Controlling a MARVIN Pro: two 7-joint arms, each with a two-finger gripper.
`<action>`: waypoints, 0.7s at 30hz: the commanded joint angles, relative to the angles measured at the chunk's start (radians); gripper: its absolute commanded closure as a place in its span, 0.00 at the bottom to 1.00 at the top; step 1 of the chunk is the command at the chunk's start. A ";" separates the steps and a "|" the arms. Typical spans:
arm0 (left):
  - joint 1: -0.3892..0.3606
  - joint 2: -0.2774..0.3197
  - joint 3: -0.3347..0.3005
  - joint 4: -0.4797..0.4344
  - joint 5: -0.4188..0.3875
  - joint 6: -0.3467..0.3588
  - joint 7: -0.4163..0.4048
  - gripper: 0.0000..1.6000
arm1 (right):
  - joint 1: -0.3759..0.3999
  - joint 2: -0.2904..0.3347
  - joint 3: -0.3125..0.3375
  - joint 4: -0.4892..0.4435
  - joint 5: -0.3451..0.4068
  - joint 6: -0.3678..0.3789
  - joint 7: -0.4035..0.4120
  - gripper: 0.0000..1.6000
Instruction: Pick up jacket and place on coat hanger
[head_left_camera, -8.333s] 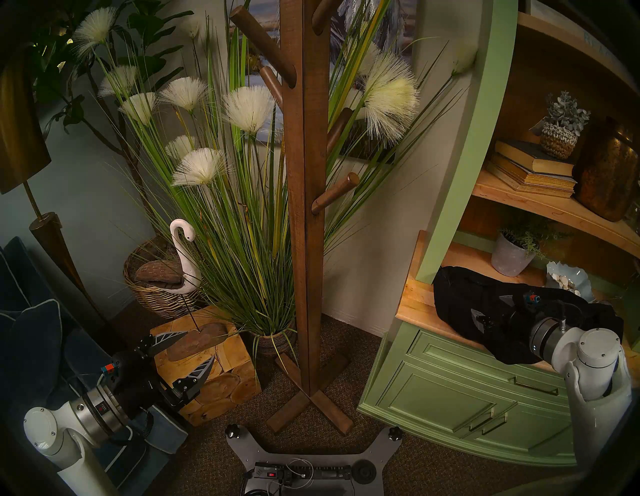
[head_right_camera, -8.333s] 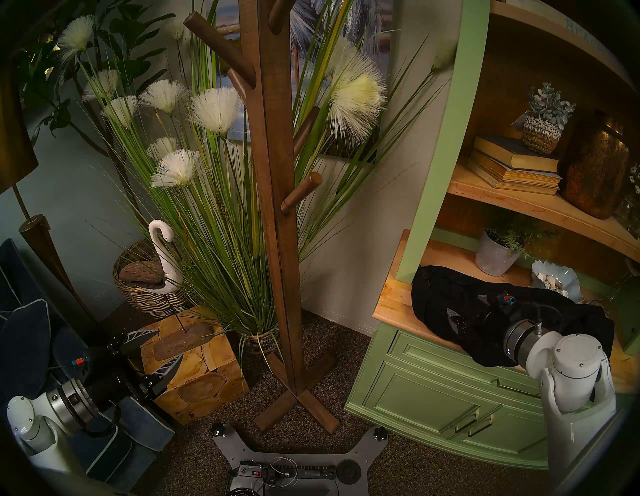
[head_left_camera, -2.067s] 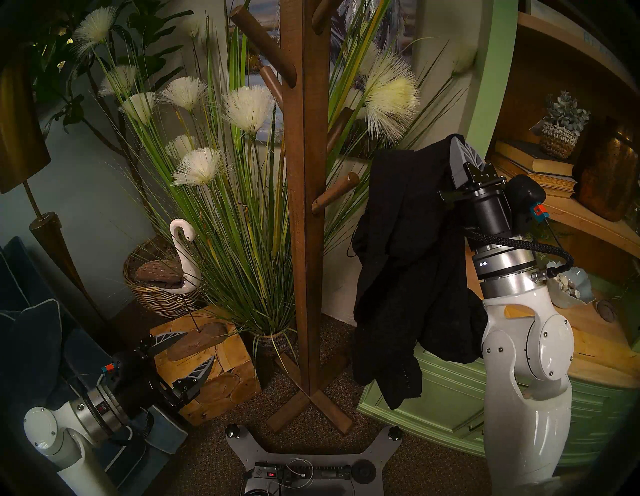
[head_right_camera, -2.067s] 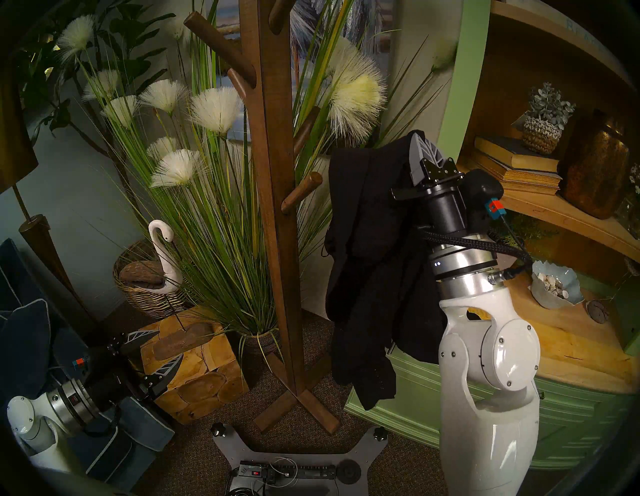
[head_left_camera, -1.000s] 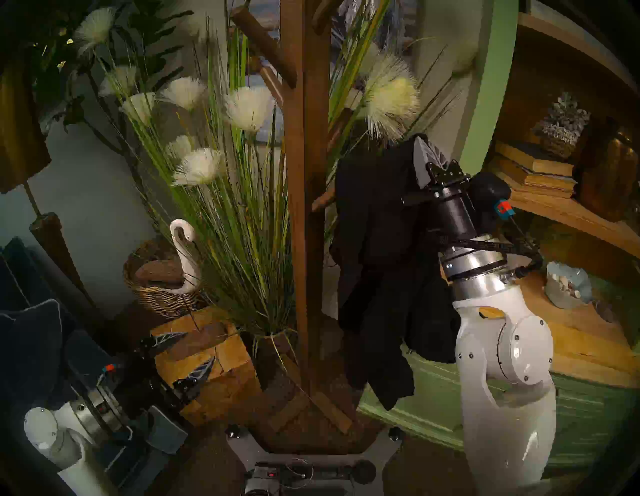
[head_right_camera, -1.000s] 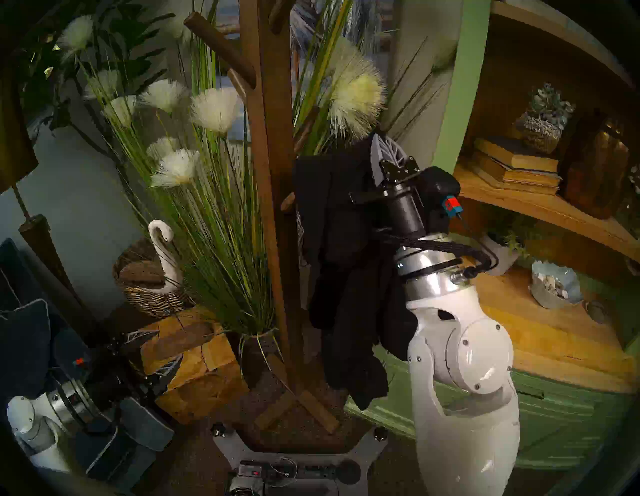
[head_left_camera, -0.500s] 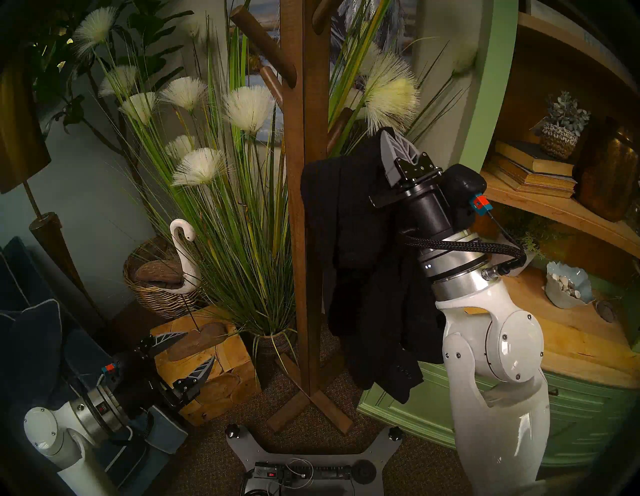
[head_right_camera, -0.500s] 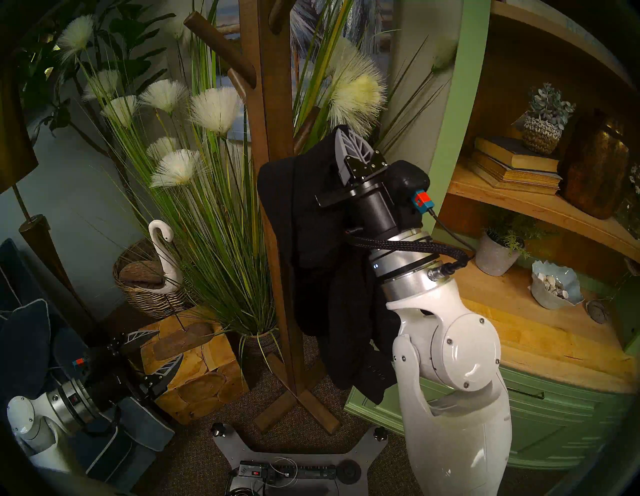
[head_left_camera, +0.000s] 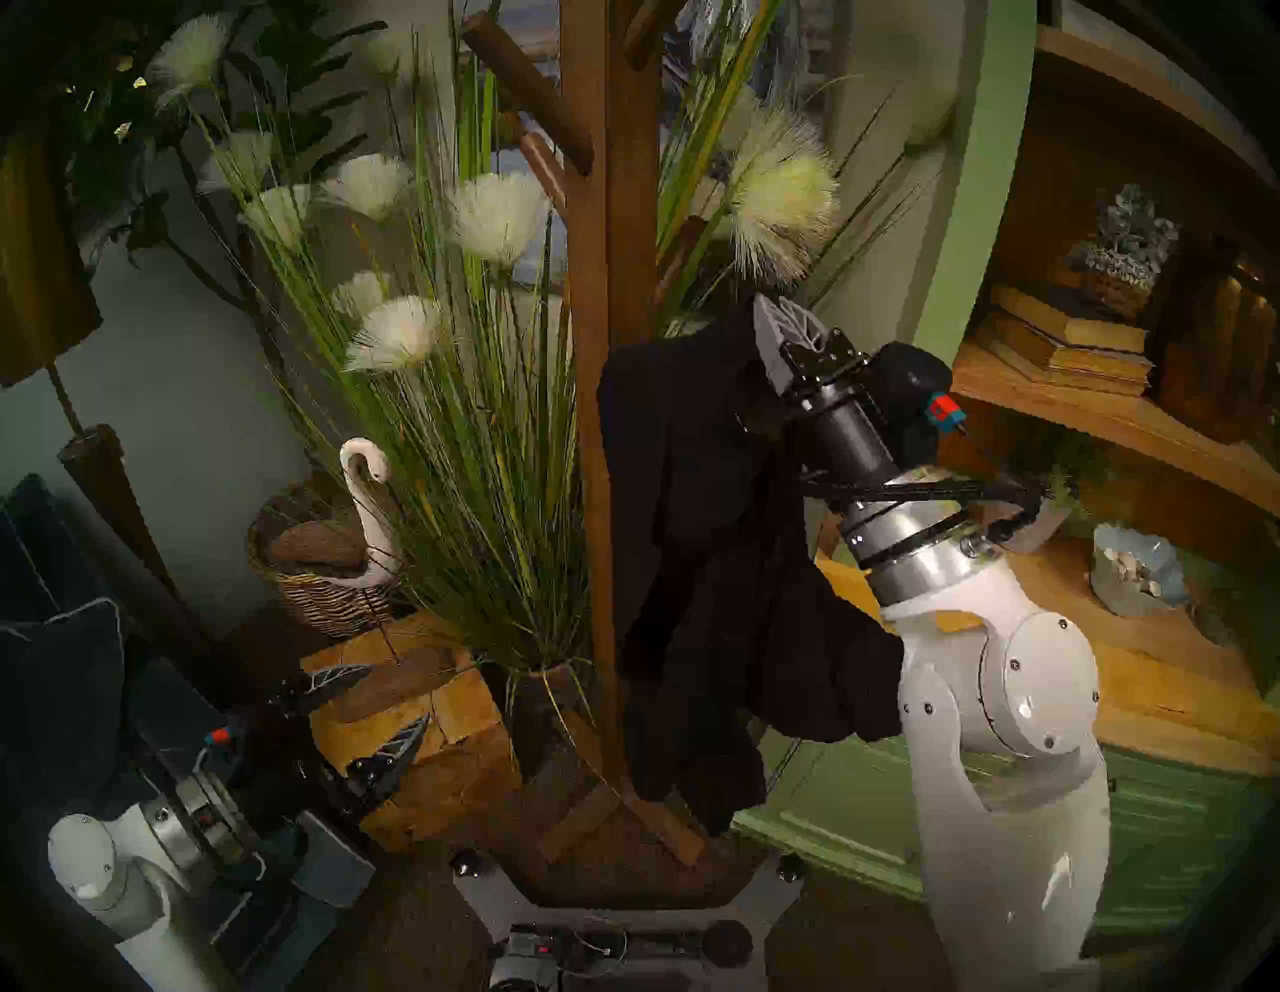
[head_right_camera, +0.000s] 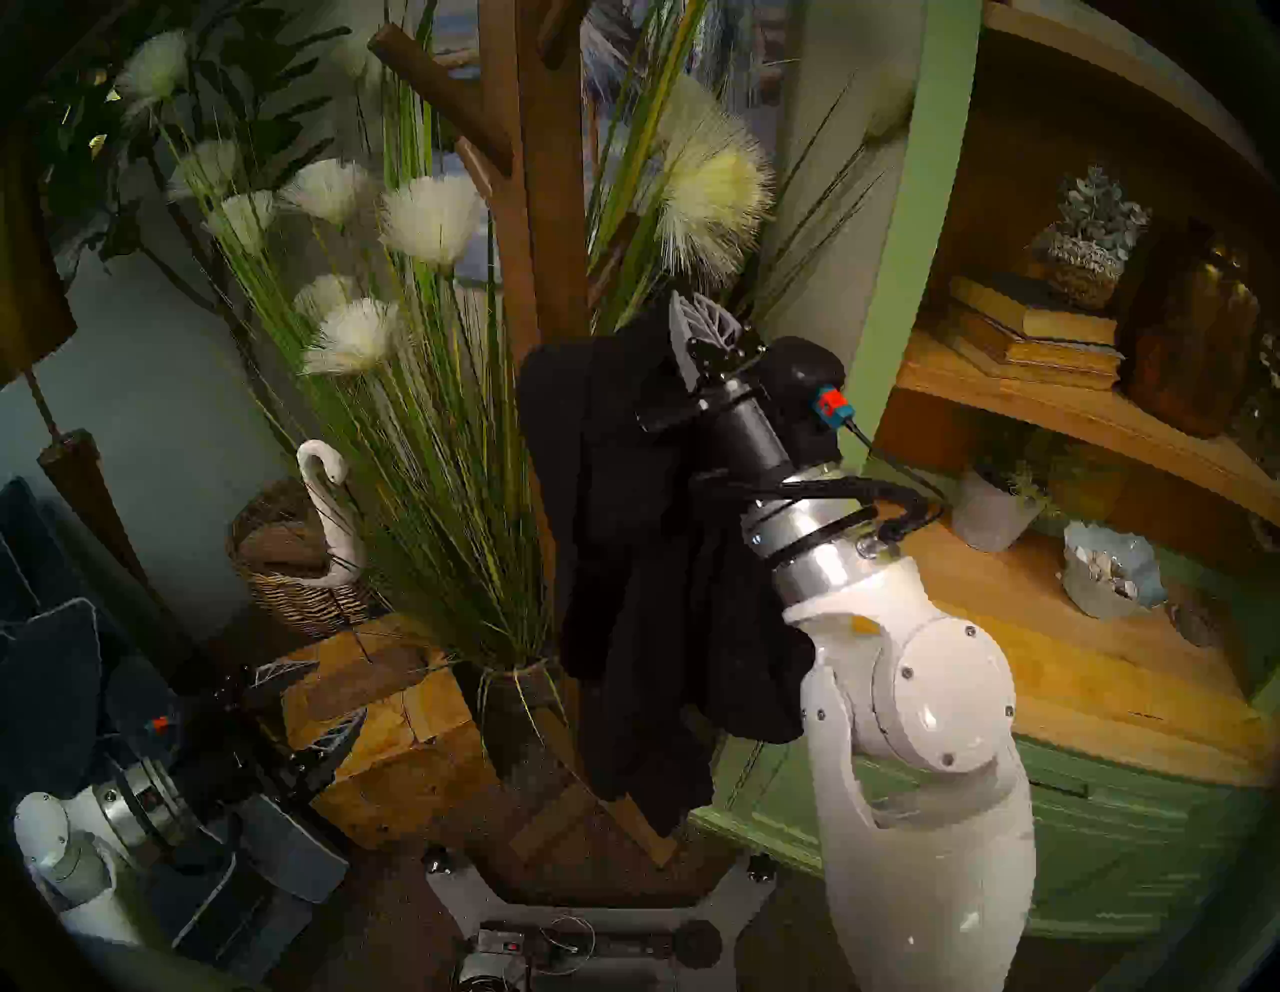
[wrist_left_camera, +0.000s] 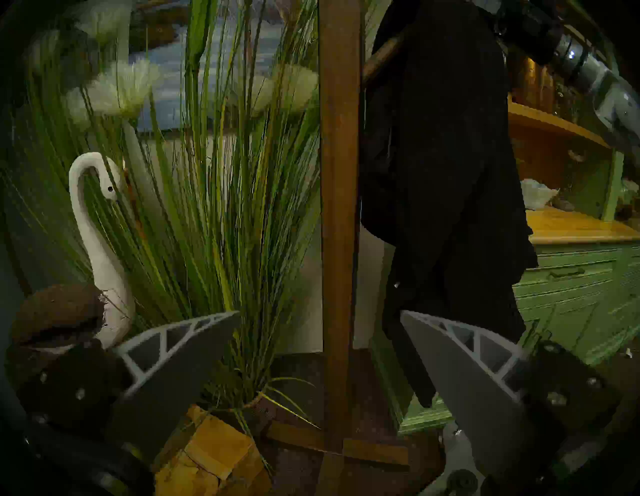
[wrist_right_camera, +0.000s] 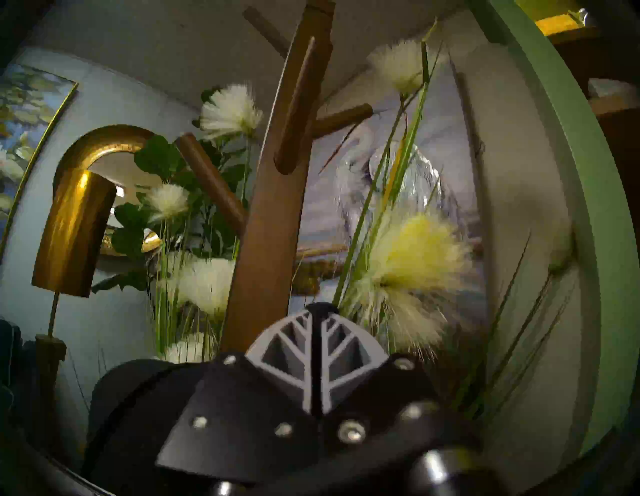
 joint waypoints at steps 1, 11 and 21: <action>-0.003 0.000 0.000 -0.018 -0.015 0.000 0.000 0.00 | -0.013 0.051 0.058 -0.049 0.040 -0.004 0.064 1.00; -0.003 0.000 0.000 -0.018 -0.014 0.000 0.000 0.00 | -0.011 0.054 0.094 -0.049 0.088 -0.006 0.128 1.00; -0.003 0.000 0.000 -0.018 -0.014 0.000 0.000 0.00 | -0.011 0.035 0.097 -0.049 0.107 -0.020 0.142 1.00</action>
